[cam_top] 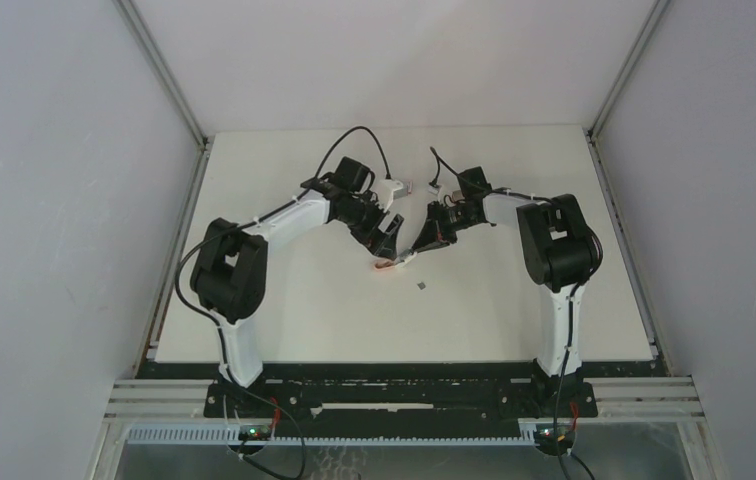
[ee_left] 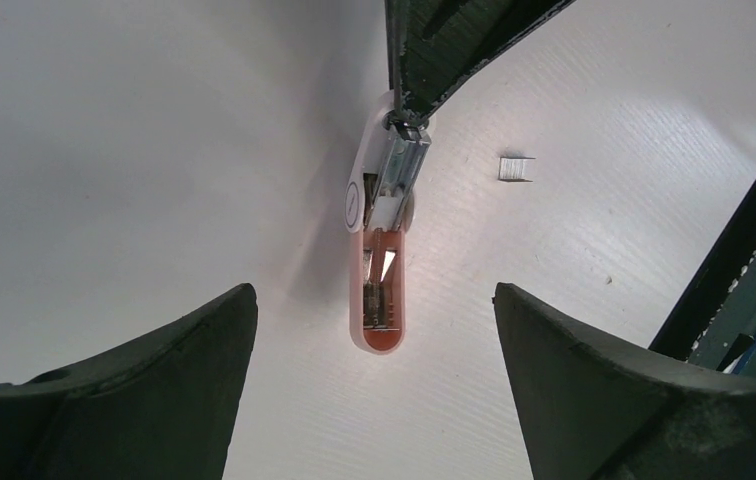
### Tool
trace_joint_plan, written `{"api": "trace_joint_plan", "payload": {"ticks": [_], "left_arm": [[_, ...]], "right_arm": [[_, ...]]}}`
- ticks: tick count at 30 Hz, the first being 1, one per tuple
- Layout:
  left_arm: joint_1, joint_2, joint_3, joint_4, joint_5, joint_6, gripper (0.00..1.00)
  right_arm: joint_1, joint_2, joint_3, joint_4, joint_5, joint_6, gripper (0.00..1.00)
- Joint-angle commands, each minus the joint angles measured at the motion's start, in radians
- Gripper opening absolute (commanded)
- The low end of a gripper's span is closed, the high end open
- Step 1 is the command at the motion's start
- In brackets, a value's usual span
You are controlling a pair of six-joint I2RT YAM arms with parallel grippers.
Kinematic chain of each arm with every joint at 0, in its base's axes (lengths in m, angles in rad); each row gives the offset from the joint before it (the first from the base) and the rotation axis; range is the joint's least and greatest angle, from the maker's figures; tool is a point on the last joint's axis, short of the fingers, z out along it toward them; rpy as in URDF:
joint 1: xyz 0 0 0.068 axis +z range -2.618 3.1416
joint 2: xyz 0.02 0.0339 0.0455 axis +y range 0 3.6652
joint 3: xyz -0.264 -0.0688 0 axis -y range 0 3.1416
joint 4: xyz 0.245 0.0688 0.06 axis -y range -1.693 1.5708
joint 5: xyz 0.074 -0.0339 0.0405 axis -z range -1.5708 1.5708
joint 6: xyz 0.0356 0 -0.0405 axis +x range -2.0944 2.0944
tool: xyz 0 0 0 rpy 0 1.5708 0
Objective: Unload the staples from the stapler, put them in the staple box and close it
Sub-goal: Place the stapler at the center of the board.
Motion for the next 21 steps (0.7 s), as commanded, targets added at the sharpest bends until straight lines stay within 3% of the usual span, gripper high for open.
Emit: {"api": "trace_joint_plan", "payload": {"ticks": [1, 21], "left_arm": [[-0.019, -0.056, 0.023, 0.009, -0.029, 0.034, 0.93], [-0.040, -0.057, 0.026, 0.007, -0.068, 0.040, 0.96]], "right_arm": [[0.000, 0.022, 0.030, 0.034, 0.022, 0.018, 0.02], [-0.034, 0.021, 0.030, 0.003, 0.039, -0.004, 0.22]]}}
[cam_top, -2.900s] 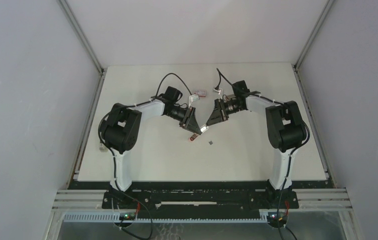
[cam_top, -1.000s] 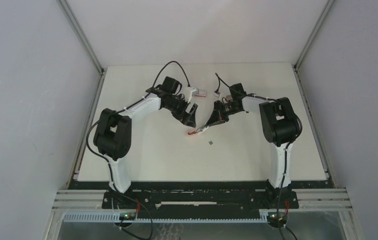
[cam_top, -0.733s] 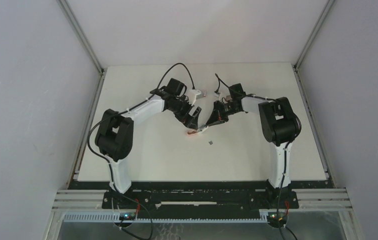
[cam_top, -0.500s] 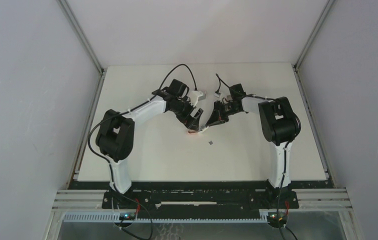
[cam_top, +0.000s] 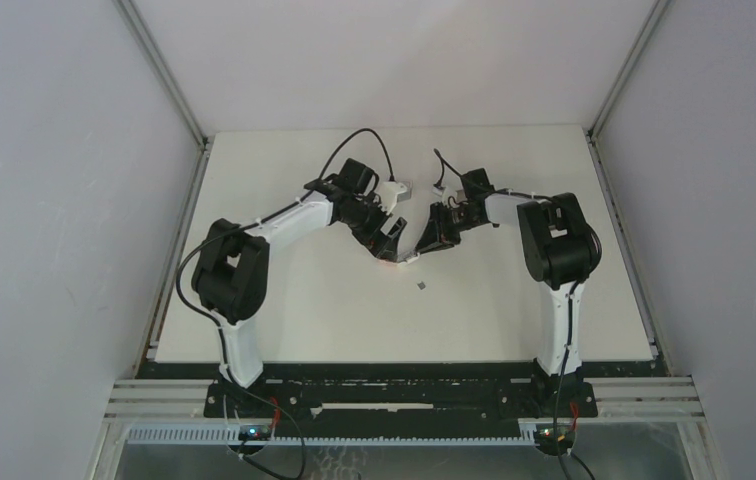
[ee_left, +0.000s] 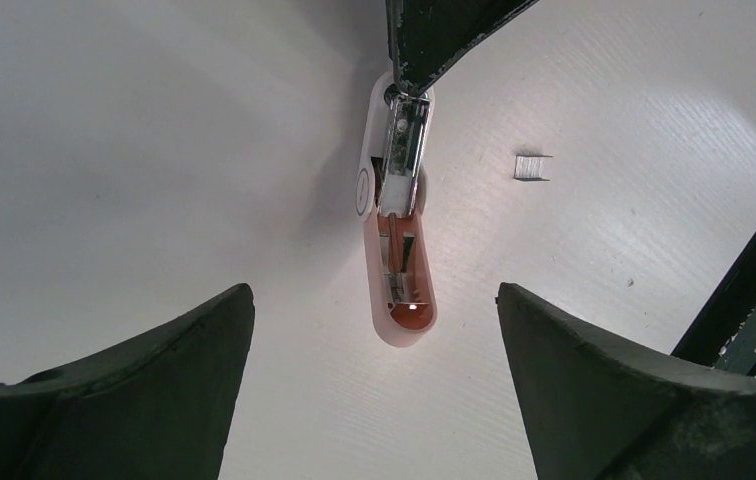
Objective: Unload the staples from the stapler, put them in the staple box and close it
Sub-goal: Place the stapler at the center of the board.
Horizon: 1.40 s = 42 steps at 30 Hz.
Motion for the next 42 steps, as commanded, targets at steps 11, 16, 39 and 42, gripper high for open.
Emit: {"api": "trace_joint_plan", "payload": {"ticks": [11, 16, 39, 42], "left_arm": [[-0.015, -0.086, 0.071, -0.024, -0.048, 0.034, 1.00], [-0.010, -0.139, 0.073, -0.030, -0.067, 0.044, 1.00], [0.465, -0.538, -0.189, -0.062, -0.047, 0.062, 1.00], [0.526, -0.580, -0.235, -0.089, -0.005, 0.092, 1.00]], "right_arm": [[-0.034, -0.068, 0.013, -0.006, 0.050, -0.069, 0.34], [-0.053, -0.120, 0.008, -0.019, 0.074, -0.116, 0.40], [-0.002, -0.394, -0.088, -0.119, 0.067, -0.787, 0.76], [0.038, -0.416, -0.086, -0.169, 0.094, -0.977, 0.78]]}}
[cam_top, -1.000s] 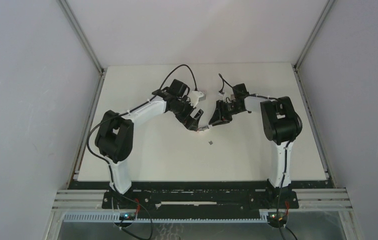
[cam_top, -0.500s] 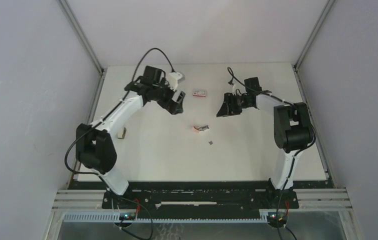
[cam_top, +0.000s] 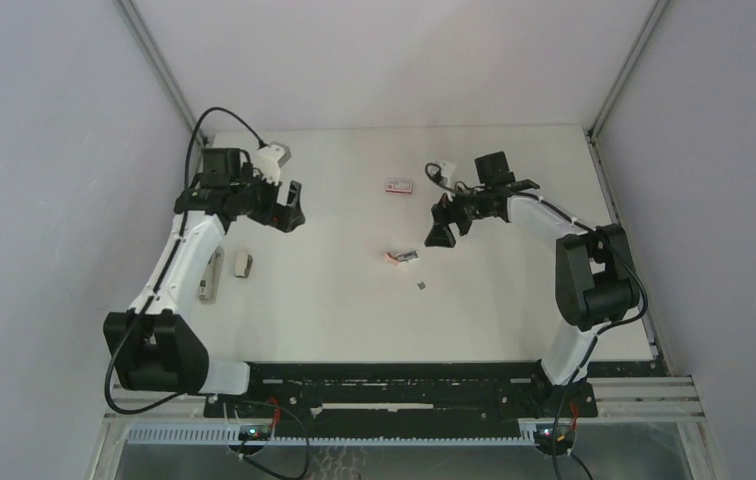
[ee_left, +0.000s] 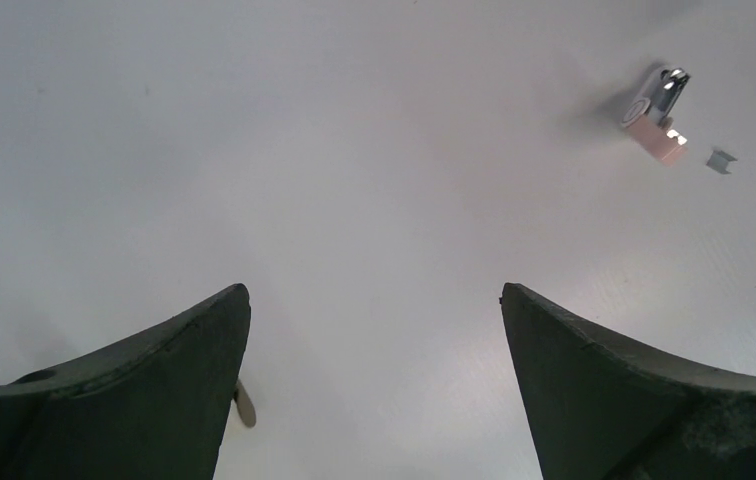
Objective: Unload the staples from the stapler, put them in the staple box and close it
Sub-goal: Place the stapler at the center of the board.
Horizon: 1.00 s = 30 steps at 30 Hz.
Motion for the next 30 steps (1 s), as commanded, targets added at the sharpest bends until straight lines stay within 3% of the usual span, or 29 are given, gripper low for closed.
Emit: {"api": "trace_joint_plan", "payload": {"ticks": [1, 8, 12, 15, 22, 30], "left_arm": [[0.078, -0.087, -0.079, -0.036, 0.076, 0.064, 1.00], [0.132, -0.180, -0.176, -0.065, 0.121, 0.135, 1.00], [0.133, -0.214, -0.224, -0.066, 0.150, 0.168, 1.00], [0.137, -0.229, -0.246, -0.062, 0.156, 0.181, 1.00], [0.147, -0.247, -0.267, -0.043, 0.163, 0.186, 1.00], [0.157, -0.257, -0.287, -0.015, 0.171, 0.178, 1.00]], "right_arm": [[0.055, -0.065, 0.003, -0.100, 0.004, -0.384, 0.78], [0.111, -0.040, 0.052, -0.228, -0.033, -0.748, 0.81], [0.145, 0.043, 0.178, -0.424, -0.019, -0.915, 0.82], [0.162, 0.109, 0.250, -0.484, -0.018, -0.931, 0.82], [0.210, 0.173, 0.266, -0.428, 0.016, -0.920, 0.82], [0.253, 0.237, 0.272, -0.307, 0.087, -0.759, 0.78]]}}
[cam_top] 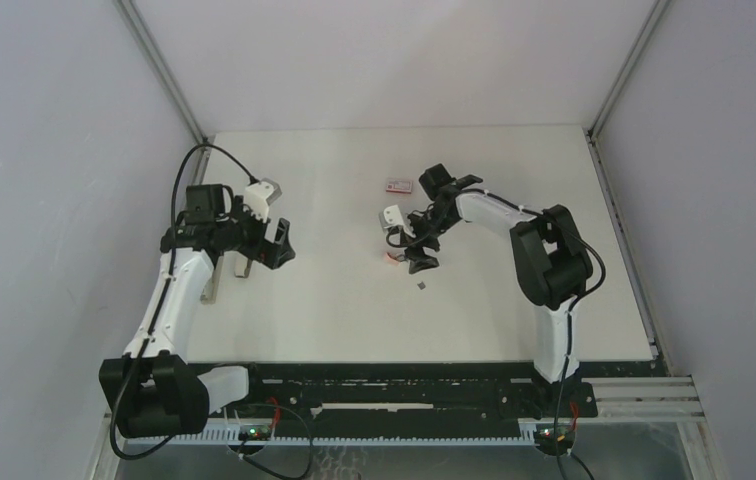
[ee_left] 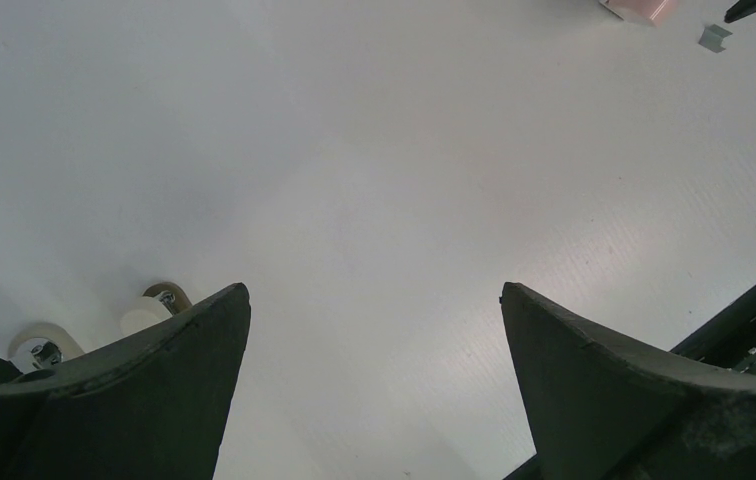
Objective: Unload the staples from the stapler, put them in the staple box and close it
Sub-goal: Place the stapler at the center of the board.
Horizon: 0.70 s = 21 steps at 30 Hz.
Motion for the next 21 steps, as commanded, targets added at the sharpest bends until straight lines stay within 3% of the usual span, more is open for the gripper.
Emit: {"api": "trace_joint_plan", "payload": {"ticks": [1, 9, 21], "left_arm": [[0.013, -0.031, -0.022, 0.042, 0.038, 0.014, 1.00], [0.017, -0.028, -0.027, 0.047, 0.051, 0.013, 1.00], [0.025, -0.025, -0.030, 0.047, 0.067, 0.012, 1.00]], "right_arm": [[0.021, 0.030, 0.035, 0.096, 0.036, 0.104, 0.77], [0.043, 0.059, 0.036, 0.162, 0.084, 0.175, 0.73], [0.059, 0.097, 0.076, 0.117, 0.083, 0.177, 0.57]]}}
